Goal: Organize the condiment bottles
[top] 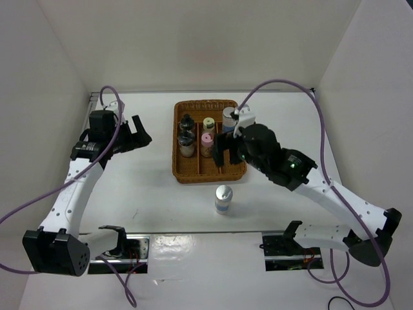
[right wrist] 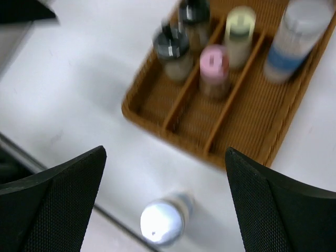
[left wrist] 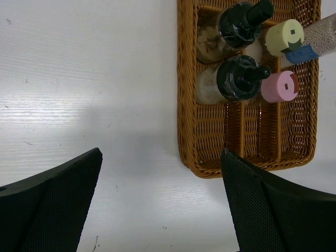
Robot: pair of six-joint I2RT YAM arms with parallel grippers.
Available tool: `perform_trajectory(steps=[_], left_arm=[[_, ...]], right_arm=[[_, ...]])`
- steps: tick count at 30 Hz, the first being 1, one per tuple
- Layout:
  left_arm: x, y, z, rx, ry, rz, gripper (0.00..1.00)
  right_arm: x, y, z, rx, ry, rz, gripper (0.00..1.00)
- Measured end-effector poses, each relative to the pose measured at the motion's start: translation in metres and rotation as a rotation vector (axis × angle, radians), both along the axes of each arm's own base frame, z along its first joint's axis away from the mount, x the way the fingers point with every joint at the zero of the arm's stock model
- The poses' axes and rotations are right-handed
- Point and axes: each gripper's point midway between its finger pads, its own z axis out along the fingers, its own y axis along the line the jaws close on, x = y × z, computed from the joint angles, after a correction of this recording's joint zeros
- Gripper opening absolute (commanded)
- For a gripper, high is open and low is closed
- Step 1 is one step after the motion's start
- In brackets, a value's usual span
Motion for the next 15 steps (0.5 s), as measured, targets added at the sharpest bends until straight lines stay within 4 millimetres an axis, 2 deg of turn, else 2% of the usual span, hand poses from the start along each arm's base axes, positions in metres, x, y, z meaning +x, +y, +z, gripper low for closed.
perform_trajectory(steps=[3, 6, 10, 15], left_arm=[[-0.004, -0.001, 0.004, -0.006, -0.015, -0.006, 0.99], [-0.01, -0.002, 0.008, -0.011, -0.032, -0.011, 0.99], [-0.019, -0.002, 0.012, -0.014, -0.055, -0.014, 0.99], [-0.025, -0.003, 0.017, -0.02, -0.071, -0.021, 0.99]], right_arm=[[-0.026, -0.003, -0.049, -0.034, 0.14, 0.0, 0.98], [-0.057, 0.005, -0.09, -0.081, 0.267, 0.026, 0.98], [-0.09, 0.011, -0.117, -0.119, 0.365, 0.046, 0.98], [-0.11, 0.015, -0.145, -0.194, 0.448, 0.018, 0.98]])
